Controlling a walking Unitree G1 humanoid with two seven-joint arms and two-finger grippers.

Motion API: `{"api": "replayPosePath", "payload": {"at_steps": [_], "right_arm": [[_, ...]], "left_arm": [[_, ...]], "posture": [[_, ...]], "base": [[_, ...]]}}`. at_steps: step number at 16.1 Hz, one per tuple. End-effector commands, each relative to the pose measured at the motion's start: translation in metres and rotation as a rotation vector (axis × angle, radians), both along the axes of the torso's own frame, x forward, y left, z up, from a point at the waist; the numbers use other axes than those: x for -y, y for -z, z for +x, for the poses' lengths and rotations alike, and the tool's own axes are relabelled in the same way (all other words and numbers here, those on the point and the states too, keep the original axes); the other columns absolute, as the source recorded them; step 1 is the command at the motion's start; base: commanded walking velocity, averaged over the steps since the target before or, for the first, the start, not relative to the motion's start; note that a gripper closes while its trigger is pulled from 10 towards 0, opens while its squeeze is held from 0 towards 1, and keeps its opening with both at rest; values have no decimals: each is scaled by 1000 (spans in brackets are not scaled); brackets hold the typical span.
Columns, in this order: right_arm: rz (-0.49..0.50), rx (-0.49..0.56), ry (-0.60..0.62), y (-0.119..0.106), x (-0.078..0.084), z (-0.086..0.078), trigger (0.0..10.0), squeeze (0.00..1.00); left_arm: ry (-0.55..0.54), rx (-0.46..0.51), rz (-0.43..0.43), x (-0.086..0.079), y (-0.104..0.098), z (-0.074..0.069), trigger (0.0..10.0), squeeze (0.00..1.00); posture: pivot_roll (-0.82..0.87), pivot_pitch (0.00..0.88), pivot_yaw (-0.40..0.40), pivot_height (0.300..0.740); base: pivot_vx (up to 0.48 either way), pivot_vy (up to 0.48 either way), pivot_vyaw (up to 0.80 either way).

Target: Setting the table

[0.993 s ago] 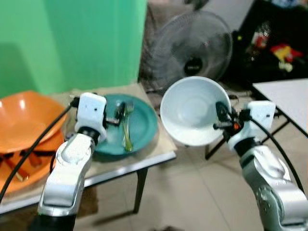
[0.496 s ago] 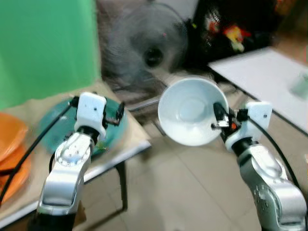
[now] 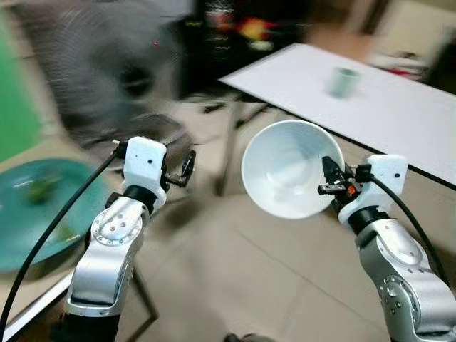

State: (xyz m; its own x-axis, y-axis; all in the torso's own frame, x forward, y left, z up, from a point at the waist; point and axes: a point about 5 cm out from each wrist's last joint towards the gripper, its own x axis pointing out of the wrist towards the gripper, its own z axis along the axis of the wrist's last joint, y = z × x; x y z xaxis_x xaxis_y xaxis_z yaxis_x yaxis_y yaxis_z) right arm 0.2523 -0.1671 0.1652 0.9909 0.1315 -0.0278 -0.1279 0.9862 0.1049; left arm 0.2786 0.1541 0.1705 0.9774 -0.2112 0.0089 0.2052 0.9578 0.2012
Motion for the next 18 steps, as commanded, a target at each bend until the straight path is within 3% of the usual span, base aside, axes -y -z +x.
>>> {"api": "replayPosePath", "payload": {"at_steps": [1,4,18], "right_arm": [[4,42,0,-10,1,0,10000,0],[0,37,5,-9,1,1,10000,0],[-14,29,-17,-8,-1,3,10000,0]], "left_arm": [[8,-6,-8,0,-1,1,10000,8],[16,-12,-25,0,-1,1,10000,12],[13,-12,-24,0,-2,1,10000,16]], "posture": [[48,0,-86,740],[49,0,-87,740],[53,0,-101,740]], "base": [[0,0,-800],[0,0,-800],[267,0,-57]]}}
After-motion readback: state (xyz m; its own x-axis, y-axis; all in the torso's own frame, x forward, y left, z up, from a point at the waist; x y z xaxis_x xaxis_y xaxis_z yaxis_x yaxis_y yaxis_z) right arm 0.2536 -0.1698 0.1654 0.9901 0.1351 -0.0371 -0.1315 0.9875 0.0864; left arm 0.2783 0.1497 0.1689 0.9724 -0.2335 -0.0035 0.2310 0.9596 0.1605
